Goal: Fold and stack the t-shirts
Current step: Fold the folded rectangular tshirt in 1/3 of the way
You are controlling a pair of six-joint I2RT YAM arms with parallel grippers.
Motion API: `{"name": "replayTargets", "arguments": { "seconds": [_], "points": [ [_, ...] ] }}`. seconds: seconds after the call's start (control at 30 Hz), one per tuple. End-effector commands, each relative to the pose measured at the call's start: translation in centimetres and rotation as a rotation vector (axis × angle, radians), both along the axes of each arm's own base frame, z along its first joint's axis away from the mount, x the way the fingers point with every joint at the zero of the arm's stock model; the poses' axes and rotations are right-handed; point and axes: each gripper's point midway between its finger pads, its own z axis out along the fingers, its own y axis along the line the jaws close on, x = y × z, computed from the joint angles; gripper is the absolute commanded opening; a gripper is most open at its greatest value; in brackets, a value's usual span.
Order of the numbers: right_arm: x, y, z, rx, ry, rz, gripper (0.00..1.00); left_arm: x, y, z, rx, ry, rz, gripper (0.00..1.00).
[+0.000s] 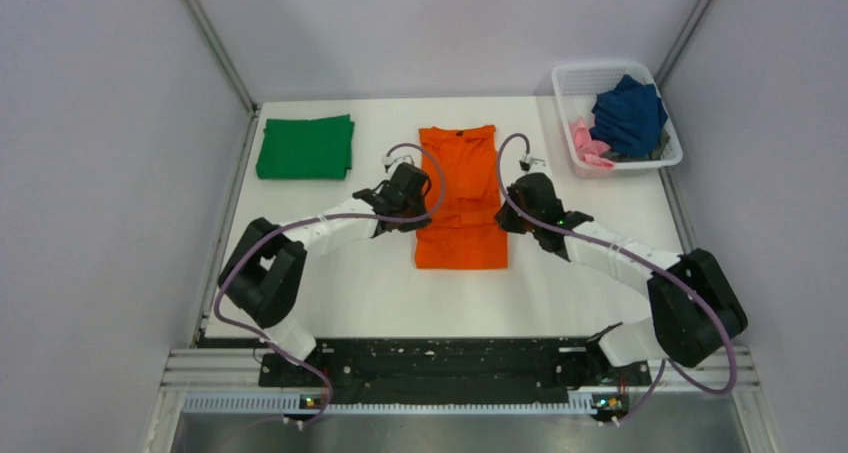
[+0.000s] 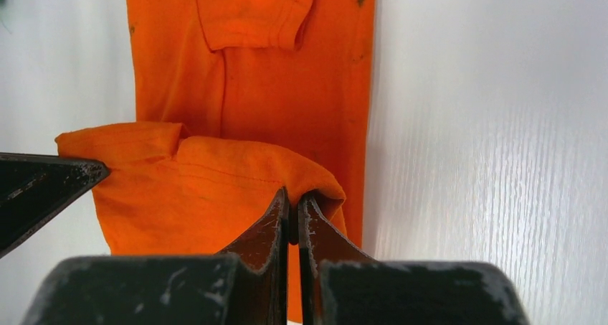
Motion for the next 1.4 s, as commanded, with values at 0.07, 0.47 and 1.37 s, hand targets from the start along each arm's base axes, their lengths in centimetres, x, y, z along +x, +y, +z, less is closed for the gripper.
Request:
{"name": "replayTargets", "arguments": {
  "seconds": [0.07,0.47,1.37],
  "points": [
    [4.2,1.0,1.4,0.062,-0.074,0.040,0.00,3.0,0.0,-0.8,0.012,0.012,-0.014,0.03],
    [9.6,0.8,2.8,0.171,-0.064,0.044,0.61,8.1,0.5,4.0,-0.032,-0.037,-0.003,0.84],
    [3.8,12.9,-0.5,0.192,-0.056,0.426,0.97,-12.9,13.7,1.0,-0.069,-0.033,0.178,0.99]
  ]
}}
